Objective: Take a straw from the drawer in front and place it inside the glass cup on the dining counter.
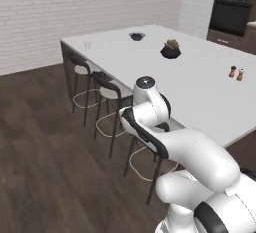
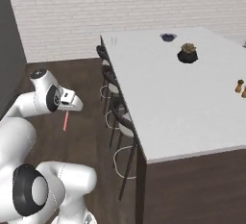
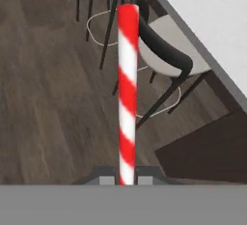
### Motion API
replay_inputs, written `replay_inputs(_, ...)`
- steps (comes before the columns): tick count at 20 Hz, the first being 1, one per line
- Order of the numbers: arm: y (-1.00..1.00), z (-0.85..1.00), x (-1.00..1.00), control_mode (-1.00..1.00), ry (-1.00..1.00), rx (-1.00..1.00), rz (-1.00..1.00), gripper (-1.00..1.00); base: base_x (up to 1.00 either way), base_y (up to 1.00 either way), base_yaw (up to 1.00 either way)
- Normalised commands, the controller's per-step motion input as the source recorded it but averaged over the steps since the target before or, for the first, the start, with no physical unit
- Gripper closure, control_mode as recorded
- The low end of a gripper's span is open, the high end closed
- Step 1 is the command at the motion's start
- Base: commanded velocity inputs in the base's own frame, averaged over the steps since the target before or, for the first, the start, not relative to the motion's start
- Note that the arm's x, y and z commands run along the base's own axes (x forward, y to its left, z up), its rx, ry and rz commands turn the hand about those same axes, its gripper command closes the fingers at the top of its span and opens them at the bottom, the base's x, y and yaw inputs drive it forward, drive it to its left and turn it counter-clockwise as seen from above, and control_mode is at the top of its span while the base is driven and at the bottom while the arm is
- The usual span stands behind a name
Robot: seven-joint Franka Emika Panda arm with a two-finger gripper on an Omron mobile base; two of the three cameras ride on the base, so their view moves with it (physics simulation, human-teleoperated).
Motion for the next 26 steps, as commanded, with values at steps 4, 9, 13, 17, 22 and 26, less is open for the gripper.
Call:
replay_inputs(4,0.00,0.00,0.00,1.00,0.00,0.00,0.00,1.00,0.87,1.00,-0.41)
replay_inputs(9,0.00,0.00,0.00,1.00,0.00,0.00,0.00,1.00,0.82,1.00,-0.41)
replay_inputs(13,0.00,0.00,0.00,1.00,0.00,0.00,0.00,1.00,0.70,1.00,-0.40)
replay_inputs(17,0.00,0.00,0.00,1.00,0.00,0.00,0.00,1.00,0.59,1.00,-0.38)
replay_inputs(22,0.00,0.00,0.00,1.00,0.00,0.00,0.00,1.00,0.51,1.00,-0.37)
replay_inputs(26,0.00,0.00,0.00,1.00,0.00,0.00,0.00,1.00,0.39,1.00,-0.36)
